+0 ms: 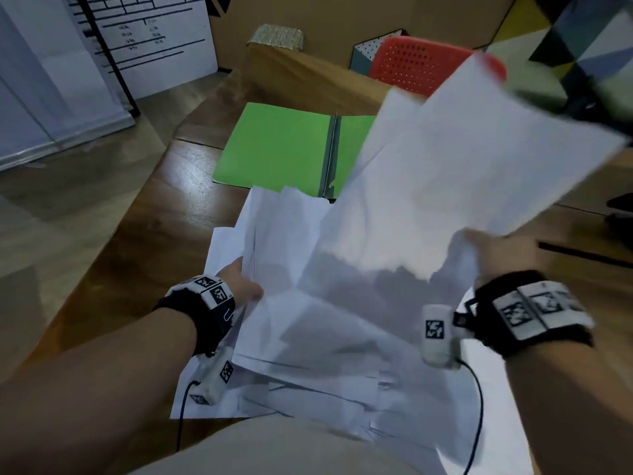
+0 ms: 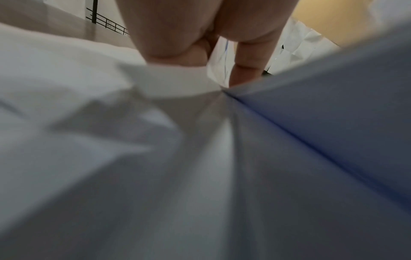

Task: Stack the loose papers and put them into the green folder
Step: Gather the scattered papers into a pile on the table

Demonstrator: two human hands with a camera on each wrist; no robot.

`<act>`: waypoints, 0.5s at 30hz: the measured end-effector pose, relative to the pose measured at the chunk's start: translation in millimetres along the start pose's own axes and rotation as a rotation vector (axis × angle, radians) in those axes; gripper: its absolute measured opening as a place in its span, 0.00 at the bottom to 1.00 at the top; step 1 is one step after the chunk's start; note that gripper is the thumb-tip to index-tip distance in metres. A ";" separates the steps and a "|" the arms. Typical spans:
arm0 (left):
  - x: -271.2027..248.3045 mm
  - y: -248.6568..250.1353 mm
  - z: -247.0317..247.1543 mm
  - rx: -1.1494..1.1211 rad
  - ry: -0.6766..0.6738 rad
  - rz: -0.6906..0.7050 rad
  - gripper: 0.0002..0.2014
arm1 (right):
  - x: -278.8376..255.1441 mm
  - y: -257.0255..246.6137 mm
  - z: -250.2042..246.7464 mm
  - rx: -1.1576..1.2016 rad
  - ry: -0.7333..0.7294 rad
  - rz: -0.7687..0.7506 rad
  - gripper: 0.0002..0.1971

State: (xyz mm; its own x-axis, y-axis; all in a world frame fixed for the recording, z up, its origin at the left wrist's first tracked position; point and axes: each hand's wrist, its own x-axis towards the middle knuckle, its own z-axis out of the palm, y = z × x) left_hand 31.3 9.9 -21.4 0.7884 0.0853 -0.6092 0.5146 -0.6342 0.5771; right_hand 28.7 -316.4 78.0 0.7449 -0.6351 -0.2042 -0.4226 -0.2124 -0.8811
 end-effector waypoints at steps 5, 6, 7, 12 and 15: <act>4.1 -1.5 1.6 -0.045 0.023 0.016 0.24 | -0.1 62.0 42.6 -0.303 -0.200 0.108 0.22; 4.6 -0.4 2.3 -0.090 0.031 0.014 0.23 | -0.5 69.4 47.2 -0.319 -0.220 0.142 0.23; 4.6 0.2 3.1 -0.144 0.036 0.001 0.23 | -4.9 73.4 52.0 -0.329 -0.227 0.165 0.25; 6.5 -0.2 7.4 -0.152 0.023 0.028 0.32 | -14.9 91.3 74.8 -0.363 -0.367 0.201 0.27; 4.3 1.7 10.1 -0.125 0.043 0.068 0.31 | -15.9 97.5 73.7 -0.384 -0.431 0.116 0.27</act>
State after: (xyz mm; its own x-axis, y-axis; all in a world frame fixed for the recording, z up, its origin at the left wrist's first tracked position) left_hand 32.1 1.4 -28.5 0.8353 0.0794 -0.5441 0.4949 -0.5396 0.6811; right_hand 13.7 -272.3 -36.1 0.7910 -0.3283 -0.5163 -0.6111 -0.4644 -0.6410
